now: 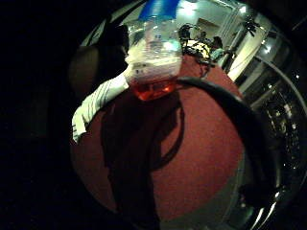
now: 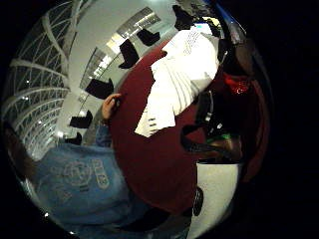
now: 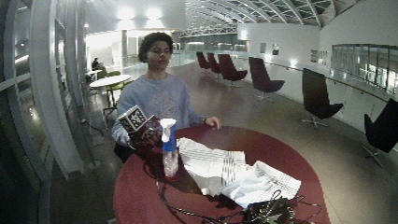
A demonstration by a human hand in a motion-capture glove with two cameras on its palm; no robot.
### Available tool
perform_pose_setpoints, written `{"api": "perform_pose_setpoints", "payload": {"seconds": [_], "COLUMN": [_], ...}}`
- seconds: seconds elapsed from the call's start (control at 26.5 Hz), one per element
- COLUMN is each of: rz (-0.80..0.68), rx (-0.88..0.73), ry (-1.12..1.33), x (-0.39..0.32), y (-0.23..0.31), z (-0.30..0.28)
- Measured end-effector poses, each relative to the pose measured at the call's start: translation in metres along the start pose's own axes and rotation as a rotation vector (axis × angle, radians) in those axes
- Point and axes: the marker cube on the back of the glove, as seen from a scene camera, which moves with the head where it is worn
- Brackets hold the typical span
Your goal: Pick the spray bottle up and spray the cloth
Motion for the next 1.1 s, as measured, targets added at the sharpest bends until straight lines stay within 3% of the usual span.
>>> {"api": "perform_pose_setpoints", "payload": {"seconds": [0.19, 0.34, 0.64, 1.1], "rz": [0.097, 0.281, 0.473, 0.531], "rx": [0.012, 0.065, 0.197, 0.268], "ry": [-0.040, -0.257, -0.609, -0.641], "x": [0.002, 0.020, 0.061, 0.062], "y": [0.000, -0.007, -0.037, -0.076], "z": [0.002, -0.003, 0.006, 0.020]}}
